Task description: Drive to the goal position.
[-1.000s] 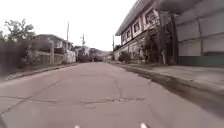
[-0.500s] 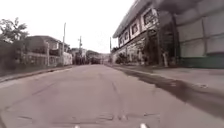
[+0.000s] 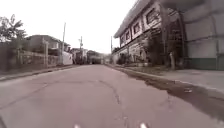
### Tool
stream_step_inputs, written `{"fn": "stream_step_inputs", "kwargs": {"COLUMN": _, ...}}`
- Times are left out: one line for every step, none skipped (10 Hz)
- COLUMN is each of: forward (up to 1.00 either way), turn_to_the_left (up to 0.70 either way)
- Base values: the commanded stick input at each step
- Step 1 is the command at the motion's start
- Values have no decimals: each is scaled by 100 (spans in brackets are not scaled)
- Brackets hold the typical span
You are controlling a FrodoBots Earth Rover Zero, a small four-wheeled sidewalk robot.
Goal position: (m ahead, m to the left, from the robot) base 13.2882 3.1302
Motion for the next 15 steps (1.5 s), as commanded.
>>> {"fn": "stream_step_inputs", "kwargs": {"forward": 100, "turn_to_the_left": 0}}
{"fn": "stream_step_inputs", "kwargs": {"forward": 100, "turn_to_the_left": 0}}
{"fn": "stream_step_inputs", "kwargs": {"forward": 100, "turn_to_the_left": 0}}
{"fn": "stream_step_inputs", "kwargs": {"forward": 100, "turn_to_the_left": 0}}
{"fn": "stream_step_inputs", "kwargs": {"forward": 100, "turn_to_the_left": 0}}
{"fn": "stream_step_inputs", "kwargs": {"forward": 100, "turn_to_the_left": 0}}
{"fn": "stream_step_inputs", "kwargs": {"forward": 100, "turn_to_the_left": 0}}
{"fn": "stream_step_inputs", "kwargs": {"forward": 100, "turn_to_the_left": 0}}
{"fn": "stream_step_inputs", "kwargs": {"forward": 100, "turn_to_the_left": 0}}
{"fn": "stream_step_inputs", "kwargs": {"forward": 100, "turn_to_the_left": 0}}
{"fn": "stream_step_inputs", "kwargs": {"forward": 100, "turn_to_the_left": 0}}
{"fn": "stream_step_inputs", "kwargs": {"forward": 100, "turn_to_the_left": 0}}
{"fn": "stream_step_inputs", "kwargs": {"forward": 100, "turn_to_the_left": 0}}
{"fn": "stream_step_inputs", "kwargs": {"forward": 100, "turn_to_the_left": 0}}
{"fn": "stream_step_inputs", "kwargs": {"forward": 100, "turn_to_the_left": 0}}
